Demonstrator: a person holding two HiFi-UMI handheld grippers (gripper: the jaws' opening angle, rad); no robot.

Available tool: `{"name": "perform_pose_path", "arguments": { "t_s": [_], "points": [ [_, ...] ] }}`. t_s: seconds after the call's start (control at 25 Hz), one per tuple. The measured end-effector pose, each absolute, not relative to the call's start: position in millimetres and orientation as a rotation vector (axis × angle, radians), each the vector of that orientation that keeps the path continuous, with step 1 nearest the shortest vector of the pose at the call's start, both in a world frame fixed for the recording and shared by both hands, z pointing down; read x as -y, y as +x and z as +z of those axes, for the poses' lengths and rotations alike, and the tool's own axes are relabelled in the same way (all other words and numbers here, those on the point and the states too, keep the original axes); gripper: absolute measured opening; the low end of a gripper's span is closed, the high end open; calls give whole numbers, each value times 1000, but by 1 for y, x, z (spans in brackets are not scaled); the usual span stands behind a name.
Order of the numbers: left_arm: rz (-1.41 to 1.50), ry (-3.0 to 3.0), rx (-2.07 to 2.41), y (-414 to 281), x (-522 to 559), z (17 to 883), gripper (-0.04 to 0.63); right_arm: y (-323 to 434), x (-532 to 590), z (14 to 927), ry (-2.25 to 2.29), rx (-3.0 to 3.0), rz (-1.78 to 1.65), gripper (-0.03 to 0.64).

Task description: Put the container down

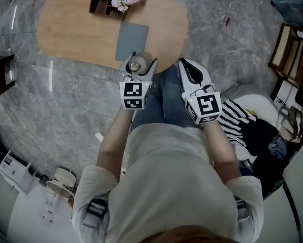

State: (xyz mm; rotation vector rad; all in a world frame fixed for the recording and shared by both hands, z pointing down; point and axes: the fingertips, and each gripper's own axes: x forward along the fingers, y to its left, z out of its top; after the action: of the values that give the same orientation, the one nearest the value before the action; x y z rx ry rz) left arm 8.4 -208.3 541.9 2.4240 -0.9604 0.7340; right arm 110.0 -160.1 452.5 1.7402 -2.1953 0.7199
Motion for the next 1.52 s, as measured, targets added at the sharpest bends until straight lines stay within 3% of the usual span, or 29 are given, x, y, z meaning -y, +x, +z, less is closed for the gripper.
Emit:
{"name": "perform_pose_path", "arguments": {
  "t_s": [0.8, 1.52],
  "points": [
    [924, 2301, 932, 67, 254, 707, 351, 158, 198, 568, 1641, 2118, 923, 0],
    [1047, 2253, 975, 93, 266, 780, 351, 169, 208, 607, 1559, 2115, 1012, 0]
  ]
}}
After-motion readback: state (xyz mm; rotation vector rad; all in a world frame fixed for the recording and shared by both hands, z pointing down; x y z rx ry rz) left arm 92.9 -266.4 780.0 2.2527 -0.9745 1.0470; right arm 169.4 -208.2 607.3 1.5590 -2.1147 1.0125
